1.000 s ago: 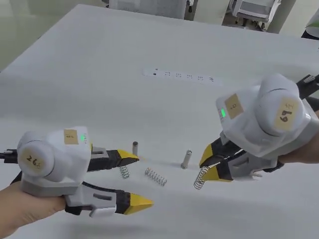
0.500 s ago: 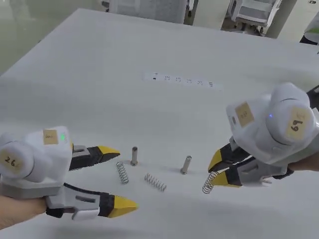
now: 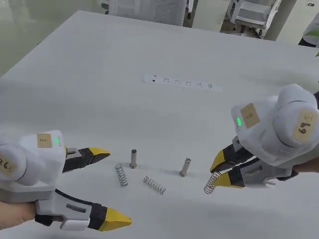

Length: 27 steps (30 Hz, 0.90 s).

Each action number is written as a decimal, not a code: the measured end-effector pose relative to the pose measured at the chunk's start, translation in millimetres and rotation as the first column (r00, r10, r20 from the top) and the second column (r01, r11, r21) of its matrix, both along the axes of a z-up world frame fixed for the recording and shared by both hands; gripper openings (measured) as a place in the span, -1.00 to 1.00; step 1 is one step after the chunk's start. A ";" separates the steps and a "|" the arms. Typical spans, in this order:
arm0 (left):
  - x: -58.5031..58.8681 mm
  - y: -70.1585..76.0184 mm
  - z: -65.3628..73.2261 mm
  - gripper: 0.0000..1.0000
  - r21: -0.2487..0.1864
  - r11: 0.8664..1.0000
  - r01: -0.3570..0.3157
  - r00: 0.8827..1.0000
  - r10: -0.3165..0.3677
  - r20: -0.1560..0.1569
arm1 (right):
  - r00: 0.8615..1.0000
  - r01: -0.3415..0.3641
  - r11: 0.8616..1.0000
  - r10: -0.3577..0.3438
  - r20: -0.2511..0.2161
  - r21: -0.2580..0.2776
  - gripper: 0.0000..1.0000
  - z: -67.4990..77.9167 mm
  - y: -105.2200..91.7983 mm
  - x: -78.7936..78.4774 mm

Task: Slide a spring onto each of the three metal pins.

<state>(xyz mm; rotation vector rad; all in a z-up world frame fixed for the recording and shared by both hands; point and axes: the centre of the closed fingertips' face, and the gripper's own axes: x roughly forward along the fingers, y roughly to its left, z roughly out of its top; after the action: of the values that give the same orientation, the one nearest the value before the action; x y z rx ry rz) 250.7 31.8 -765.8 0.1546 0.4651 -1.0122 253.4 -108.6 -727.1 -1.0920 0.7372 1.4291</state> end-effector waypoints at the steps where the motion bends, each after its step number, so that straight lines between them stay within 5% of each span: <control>1: 0.1 1.3 -0.4 0.73 0.004 1.000 -0.003 1.000 0.003 0.001 | 1.000 0.002 1.000 -0.002 0.001 -0.001 -0.86 -0.1 -1.0 0.3; 27: 1.4 16.4 -3.5 0.83 0.072 0.996 0.048 0.999 -0.048 0.004 | 0.998 0.060 0.998 -0.060 0.009 0.005 -0.86 1.5 -21.3 8.4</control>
<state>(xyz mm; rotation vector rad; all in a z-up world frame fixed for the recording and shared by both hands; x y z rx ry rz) 252.1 48.2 -769.3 0.2337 0.4948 -1.0426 261.8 -129.9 -725.6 -1.0633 0.7537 1.3741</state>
